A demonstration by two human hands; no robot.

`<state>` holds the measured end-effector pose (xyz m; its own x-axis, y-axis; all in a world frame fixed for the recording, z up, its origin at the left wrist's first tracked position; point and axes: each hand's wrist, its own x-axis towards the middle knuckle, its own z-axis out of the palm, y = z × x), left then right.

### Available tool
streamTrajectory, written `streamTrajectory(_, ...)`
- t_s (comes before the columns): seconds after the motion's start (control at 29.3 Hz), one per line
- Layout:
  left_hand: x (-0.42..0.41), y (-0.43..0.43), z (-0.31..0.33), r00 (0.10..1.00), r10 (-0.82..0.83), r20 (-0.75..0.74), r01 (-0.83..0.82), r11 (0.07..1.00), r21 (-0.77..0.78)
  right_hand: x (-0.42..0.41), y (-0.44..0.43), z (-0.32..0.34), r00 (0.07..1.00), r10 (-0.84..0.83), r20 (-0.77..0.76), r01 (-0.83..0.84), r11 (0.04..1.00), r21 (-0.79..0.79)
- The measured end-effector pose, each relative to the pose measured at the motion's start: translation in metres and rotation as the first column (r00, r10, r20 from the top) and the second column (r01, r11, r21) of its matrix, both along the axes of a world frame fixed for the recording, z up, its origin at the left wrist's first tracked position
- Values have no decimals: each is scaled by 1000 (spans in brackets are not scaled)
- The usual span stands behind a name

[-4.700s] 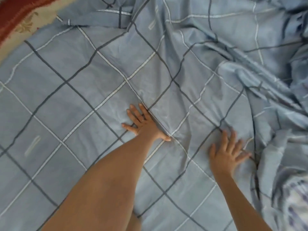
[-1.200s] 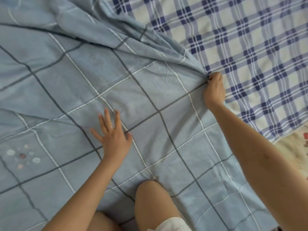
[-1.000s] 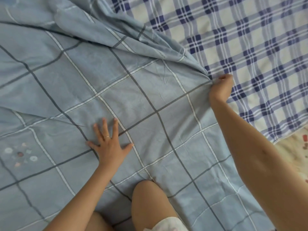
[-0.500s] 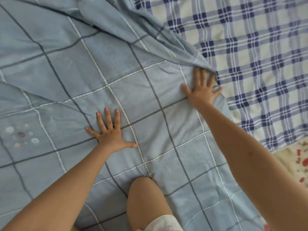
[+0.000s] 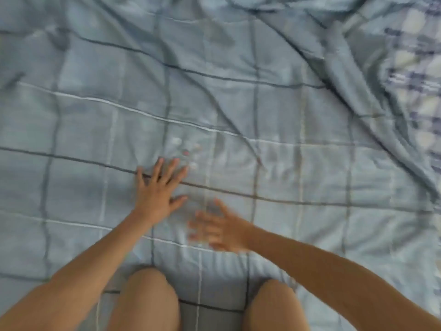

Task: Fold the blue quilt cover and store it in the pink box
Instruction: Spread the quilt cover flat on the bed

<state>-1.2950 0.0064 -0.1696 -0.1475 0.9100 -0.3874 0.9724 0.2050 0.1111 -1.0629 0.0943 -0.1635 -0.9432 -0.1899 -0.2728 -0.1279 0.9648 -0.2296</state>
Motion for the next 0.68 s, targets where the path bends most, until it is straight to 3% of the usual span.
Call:
streamTrajectory(0.07,-62,-14,-3,981,192,-41,-192,981,5,-35,5,-14,973,221,66,-219,975,-33)
streamTrajectory(0.1,-103,-29,0,946,317,-70,-318,948,3,-76,15,-23,969,243,53,-243,970,6)
streamTrajectory(0.21,-187,-74,8,763,636,-118,-628,772,100,-206,60,-22,995,-86,60,70,971,230)
streamTrajectory(0.27,-217,-99,5,629,769,-111,-759,639,121,-277,89,-8,926,-378,-12,366,887,282)
streamTrajectory(0.31,-230,-110,3,601,793,-103,-780,609,143,-314,100,-1,874,-483,-46,476,836,273)
streamTrajectory(0.38,-255,-113,4,597,796,-100,-780,605,159,-371,109,11,763,-642,74,609,752,251)
streamTrajectory(0.48,-305,-89,6,520,853,-28,-837,516,183,-445,92,14,704,-696,139,686,718,116)
streamTrajectory(0.58,-349,-76,1,512,859,-30,-823,500,270,-507,54,-2,566,-824,35,824,564,-49)
streamTrajectory(0.68,-367,-77,-15,527,850,7,-765,471,440,-534,27,-32,439,-862,-254,871,478,-118)
